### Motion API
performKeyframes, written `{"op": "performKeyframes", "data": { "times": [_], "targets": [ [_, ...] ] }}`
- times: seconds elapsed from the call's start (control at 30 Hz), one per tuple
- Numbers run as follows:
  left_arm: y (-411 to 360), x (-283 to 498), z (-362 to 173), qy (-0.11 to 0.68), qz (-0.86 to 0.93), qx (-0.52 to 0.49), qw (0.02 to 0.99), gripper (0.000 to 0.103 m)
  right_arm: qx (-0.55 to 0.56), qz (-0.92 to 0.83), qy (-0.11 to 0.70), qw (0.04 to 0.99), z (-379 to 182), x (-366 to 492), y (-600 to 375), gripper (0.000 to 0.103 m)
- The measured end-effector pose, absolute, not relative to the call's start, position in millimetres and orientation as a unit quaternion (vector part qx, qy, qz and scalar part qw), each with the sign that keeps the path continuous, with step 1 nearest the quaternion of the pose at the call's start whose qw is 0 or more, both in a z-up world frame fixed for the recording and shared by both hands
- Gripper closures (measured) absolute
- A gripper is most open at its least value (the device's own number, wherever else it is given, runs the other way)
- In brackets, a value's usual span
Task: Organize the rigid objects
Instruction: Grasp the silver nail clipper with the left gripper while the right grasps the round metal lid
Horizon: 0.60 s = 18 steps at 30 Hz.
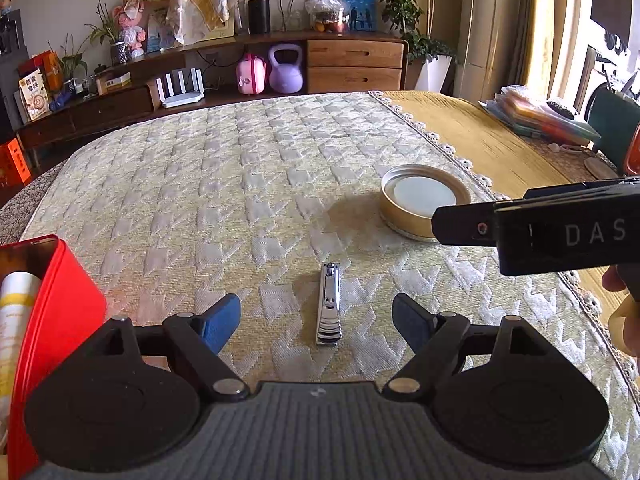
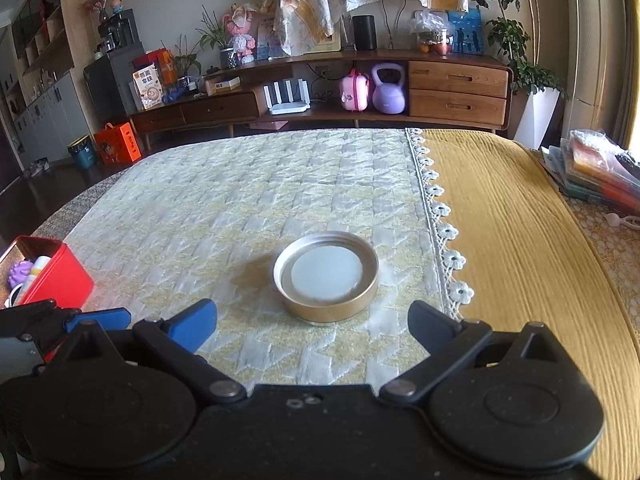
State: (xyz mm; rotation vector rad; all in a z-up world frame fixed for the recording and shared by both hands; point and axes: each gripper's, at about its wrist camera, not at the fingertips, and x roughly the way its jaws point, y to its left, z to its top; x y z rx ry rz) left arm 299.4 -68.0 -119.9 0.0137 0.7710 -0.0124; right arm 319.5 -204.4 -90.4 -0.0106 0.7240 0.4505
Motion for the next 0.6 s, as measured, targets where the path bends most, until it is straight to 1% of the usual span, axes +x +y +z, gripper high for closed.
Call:
{"op": "performKeyframes", "data": {
  "times": [0.27,0.3,0.33,0.37,0.43,0.47,0.53,0.57,0.6],
  "targets": [
    [-65.3,312.9,-132.5,0.369,-0.005,0.005,0.93,0.02,-0.019,0.211,0.351,0.912,-105.0,343.2,-190.5,0.004],
    [-65.2,314.1,-132.5,0.367,-0.006,0.007,0.93,0.022,-0.02,0.209,0.351,0.913,-106.2,344.9,-189.3,0.005],
    [-65.7,315.0,-132.3,0.365,-0.008,0.007,0.931,0.027,-0.022,0.206,0.351,0.913,-107.1,347.3,-188.1,0.006],
    [-66.2,315.3,-132.2,0.362,-0.01,0.008,0.932,0.031,-0.022,0.203,0.351,0.914,-108.2,349.3,-187.3,0.007],
    [-69.2,315.7,-131.4,0.357,-0.016,0.015,0.934,0.045,-0.018,0.199,0.353,0.914,-110.9,353.8,-186.5,0.009],
    [-71.0,315.3,-131.3,0.354,-0.021,0.019,0.935,0.049,-0.018,0.198,0.354,0.914,-112.2,355.5,-186.2,0.011],
    [-75.1,314.8,-130.5,0.351,-0.032,0.025,0.936,0.066,-0.02,0.193,0.356,0.914,-114.7,357.8,-184.8,0.015],
    [-76.5,314.5,-130.3,0.349,-0.035,0.026,0.936,0.071,-0.021,0.192,0.357,0.914,-115.5,359.3,-183.9,0.018],
    [-78.1,314.0,-130.2,0.349,-0.035,0.028,0.936,0.072,-0.022,0.191,0.357,0.914,-116.3,359.6,-183.4,0.022]
  ]
}}
